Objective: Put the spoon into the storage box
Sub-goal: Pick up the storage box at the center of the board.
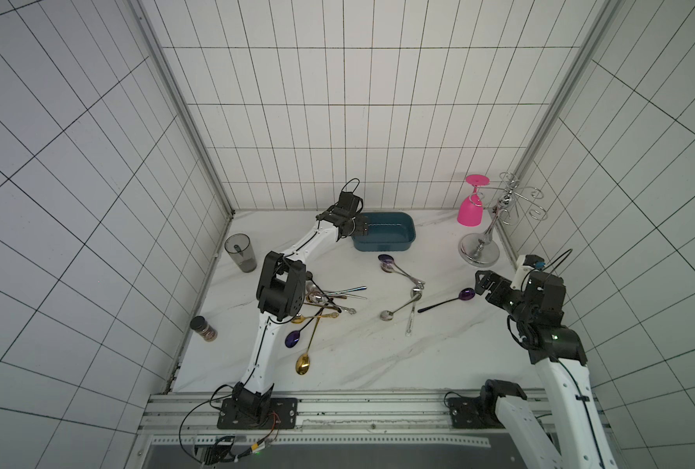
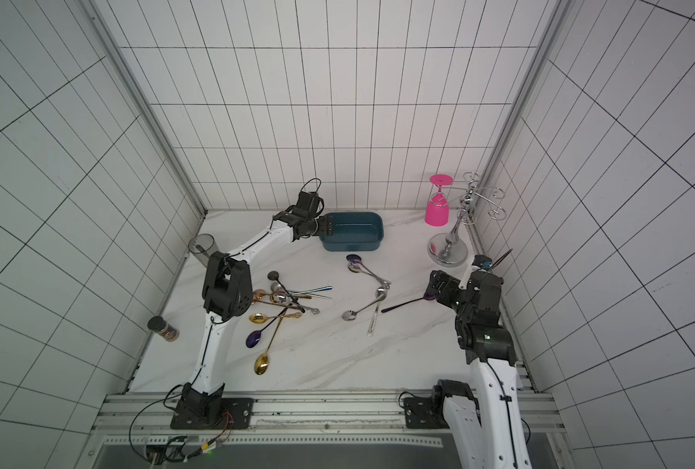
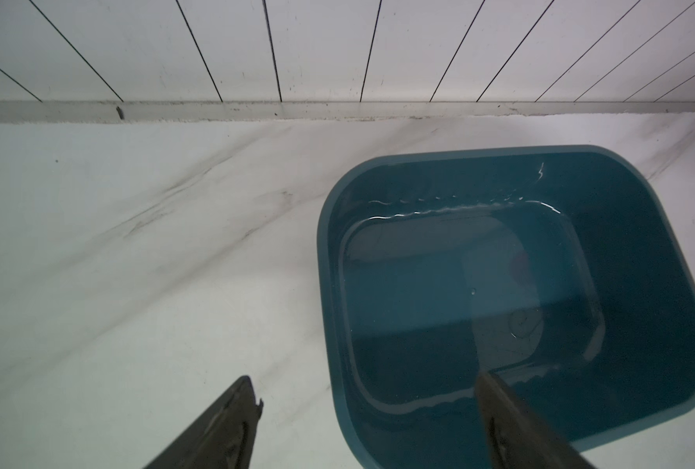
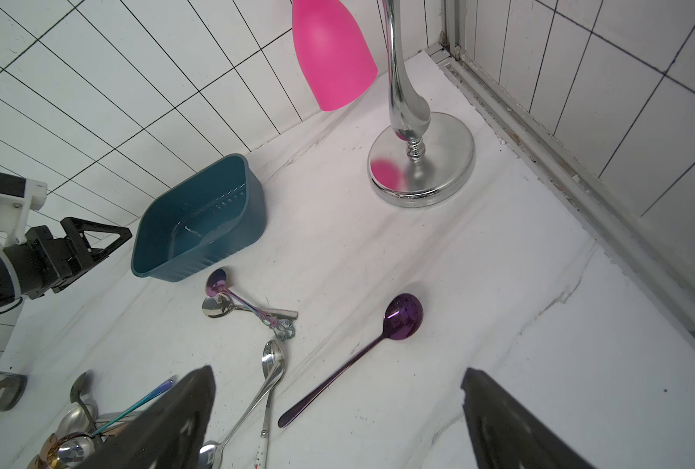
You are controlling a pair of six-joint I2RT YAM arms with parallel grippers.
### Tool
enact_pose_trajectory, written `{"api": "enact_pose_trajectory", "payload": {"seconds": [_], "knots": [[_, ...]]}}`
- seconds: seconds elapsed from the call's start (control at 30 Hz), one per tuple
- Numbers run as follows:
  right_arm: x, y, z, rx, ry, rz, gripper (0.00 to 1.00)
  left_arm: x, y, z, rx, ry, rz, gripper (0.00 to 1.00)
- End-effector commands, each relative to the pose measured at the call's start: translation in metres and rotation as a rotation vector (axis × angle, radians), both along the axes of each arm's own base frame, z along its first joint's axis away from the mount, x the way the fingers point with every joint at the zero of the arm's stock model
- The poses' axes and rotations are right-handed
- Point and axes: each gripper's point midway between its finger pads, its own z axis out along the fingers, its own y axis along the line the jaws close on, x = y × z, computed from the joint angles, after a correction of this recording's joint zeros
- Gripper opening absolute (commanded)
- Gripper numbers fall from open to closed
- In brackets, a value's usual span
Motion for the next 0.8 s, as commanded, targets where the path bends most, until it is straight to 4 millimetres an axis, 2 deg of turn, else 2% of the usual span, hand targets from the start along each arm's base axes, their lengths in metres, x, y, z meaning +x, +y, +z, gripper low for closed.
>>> {"api": "enact_pose_trajectory", "payload": {"seconds": [0.0,0.1,0.37,0.77], "knots": [[-0.004,-0.002,-0.012,-0.016,0.039,-0.003,0.99,0.008,-0.008,-0.003,-0.003,-0.012,-0.008,0.81],[-0.005,-0.002,-0.014,-0.017,0.045,-0.001,0.99,0.016,-0.01,-0.013,0.001,-0.013,-0.004,0.79],[-0.006,-0.002,-0.014,-0.024,0.046,0.001,0.99,0.028,-0.01,-0.035,0.032,-0.022,0.016,0.64],[-0.006,0.0,-0.014,-0.026,0.045,0.008,0.99,0.043,-0.006,-0.039,0.049,-0.062,0.042,0.43]]}}
